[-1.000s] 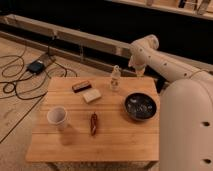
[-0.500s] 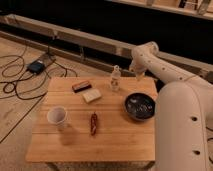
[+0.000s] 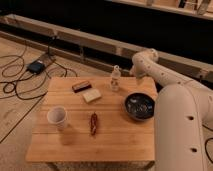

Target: Push the ceramic bowl across the table

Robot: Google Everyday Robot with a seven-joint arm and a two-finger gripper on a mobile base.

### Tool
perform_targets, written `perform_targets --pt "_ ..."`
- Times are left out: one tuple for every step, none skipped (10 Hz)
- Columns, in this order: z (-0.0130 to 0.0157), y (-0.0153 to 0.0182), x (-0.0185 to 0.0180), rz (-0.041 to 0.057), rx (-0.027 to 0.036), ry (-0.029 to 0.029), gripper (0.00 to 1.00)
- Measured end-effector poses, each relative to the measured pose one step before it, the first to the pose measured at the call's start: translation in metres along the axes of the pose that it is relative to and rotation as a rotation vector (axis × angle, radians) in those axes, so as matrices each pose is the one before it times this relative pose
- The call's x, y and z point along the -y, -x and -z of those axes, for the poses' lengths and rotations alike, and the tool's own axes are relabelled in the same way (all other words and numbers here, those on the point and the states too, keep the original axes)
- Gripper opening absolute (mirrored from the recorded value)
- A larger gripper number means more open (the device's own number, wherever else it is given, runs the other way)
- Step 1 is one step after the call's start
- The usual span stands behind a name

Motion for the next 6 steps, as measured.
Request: perform_targets --pt "-0.00834 0.00325 -0.00875 -0.00487 0.00449 0.01355 0.61" --pt "-0.00555 0.00235 -0.00634 -0.00245 0.00317 0.01042 0.61" --pt "-0.00636 0.00247 -0.00743 -0.00285 0.00341 0.01164 0.61" --pt "-0.00419 0.00155 -0.005 -0.00238 0.00269 0.00632 0.61" --pt "-0.00405 0.00212 -0.00649 -0.0023 0.00435 0.0071 0.61" --pt "-0.0022 0.00185 -0.00462 -0.00037 0.00369 0.00374 0.61"
